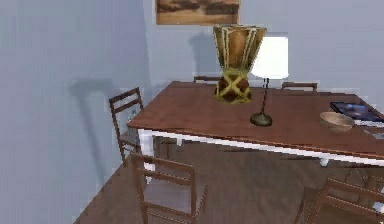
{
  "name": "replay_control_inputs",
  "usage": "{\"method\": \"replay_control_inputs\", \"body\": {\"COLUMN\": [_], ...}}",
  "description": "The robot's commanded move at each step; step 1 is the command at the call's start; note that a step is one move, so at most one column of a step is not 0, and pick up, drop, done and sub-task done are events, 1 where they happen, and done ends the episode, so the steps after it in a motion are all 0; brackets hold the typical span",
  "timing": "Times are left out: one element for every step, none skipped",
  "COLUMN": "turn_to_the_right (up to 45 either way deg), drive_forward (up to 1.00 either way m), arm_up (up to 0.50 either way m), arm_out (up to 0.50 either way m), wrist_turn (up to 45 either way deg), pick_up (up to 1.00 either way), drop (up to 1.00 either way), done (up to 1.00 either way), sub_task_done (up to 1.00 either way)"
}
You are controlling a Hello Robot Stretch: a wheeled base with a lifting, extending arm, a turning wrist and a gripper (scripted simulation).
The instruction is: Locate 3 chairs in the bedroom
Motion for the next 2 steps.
{"method": "replay_control_inputs", "body": {"turn_to_the_right": [12.0, 0.0], "drive_forward": [0.0, 0.2], "arm_up": [0.0, 0.0], "arm_out": [0.0, 0.0], "wrist_turn": [0.0, 0.0], "pick_up": [0.0, 0.0], "drop": [0.0, 0.0], "done": [0.0, 0.0], "sub_task_done": [0.0, 0.0]}}
